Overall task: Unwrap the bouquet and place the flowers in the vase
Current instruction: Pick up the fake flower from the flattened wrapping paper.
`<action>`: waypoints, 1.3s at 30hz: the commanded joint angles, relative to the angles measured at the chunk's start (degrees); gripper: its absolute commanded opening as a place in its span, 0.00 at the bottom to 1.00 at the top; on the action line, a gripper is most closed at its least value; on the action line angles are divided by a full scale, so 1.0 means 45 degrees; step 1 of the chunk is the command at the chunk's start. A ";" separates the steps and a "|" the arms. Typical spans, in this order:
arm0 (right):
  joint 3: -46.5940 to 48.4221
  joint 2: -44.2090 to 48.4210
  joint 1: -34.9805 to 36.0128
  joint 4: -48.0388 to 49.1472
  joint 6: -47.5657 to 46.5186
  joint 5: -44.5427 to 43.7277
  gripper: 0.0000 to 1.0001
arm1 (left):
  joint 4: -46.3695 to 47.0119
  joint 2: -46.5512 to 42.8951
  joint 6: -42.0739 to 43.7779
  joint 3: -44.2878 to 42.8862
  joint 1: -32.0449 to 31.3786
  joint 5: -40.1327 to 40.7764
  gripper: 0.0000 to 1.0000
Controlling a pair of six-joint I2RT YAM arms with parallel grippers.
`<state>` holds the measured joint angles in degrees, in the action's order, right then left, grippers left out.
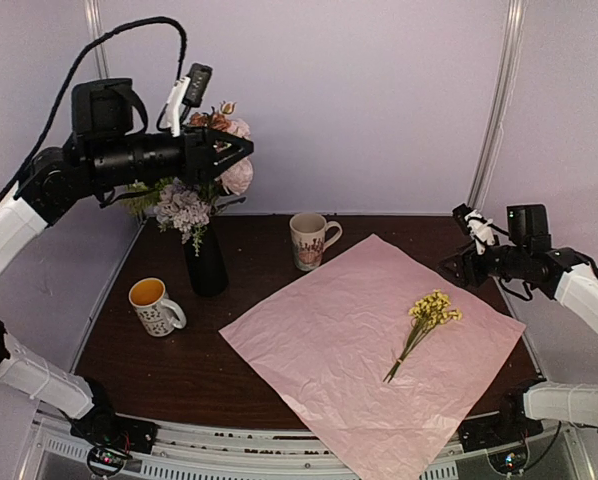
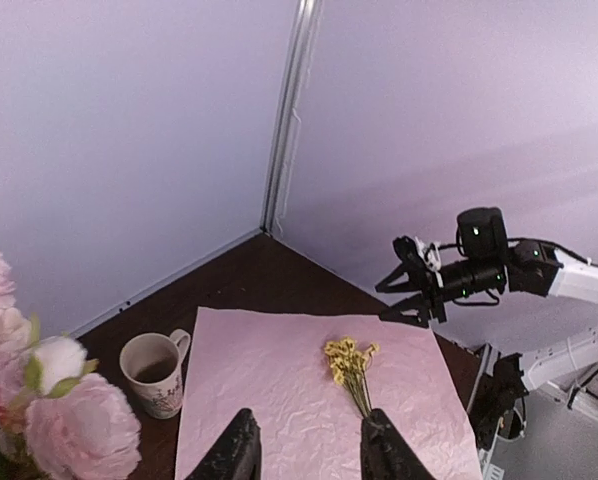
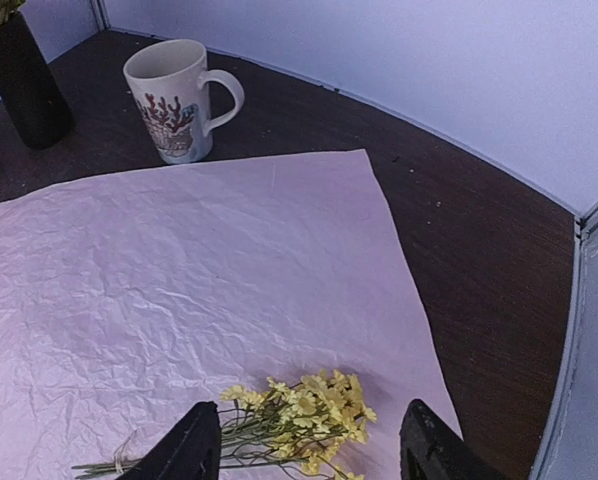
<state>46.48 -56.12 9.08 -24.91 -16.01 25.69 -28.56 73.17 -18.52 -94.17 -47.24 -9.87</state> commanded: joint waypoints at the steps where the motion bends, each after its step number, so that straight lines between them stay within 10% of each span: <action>1: -0.0239 0.0115 -0.0609 0.0683 0.0563 -0.1984 0.62 | -0.1920 0.3112 0.1920 -0.2486 -0.2151 -0.0460 0.37; 18: -0.0360 -0.0154 -0.1120 0.0897 0.0438 -0.2639 0.64 | -0.4094 1.3188 0.0855 -0.6757 -0.5510 0.0599 0.39; 39: -0.0229 -0.0669 -0.1115 0.0573 0.0369 -0.1750 0.64 | -0.3291 1.5835 0.0059 -0.7978 -0.5741 0.1496 0.37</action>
<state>45.39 -59.68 4.45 -22.52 -14.57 17.06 -45.21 141.08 -17.43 -127.66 -72.44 -4.64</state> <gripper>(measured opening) 0.639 0.376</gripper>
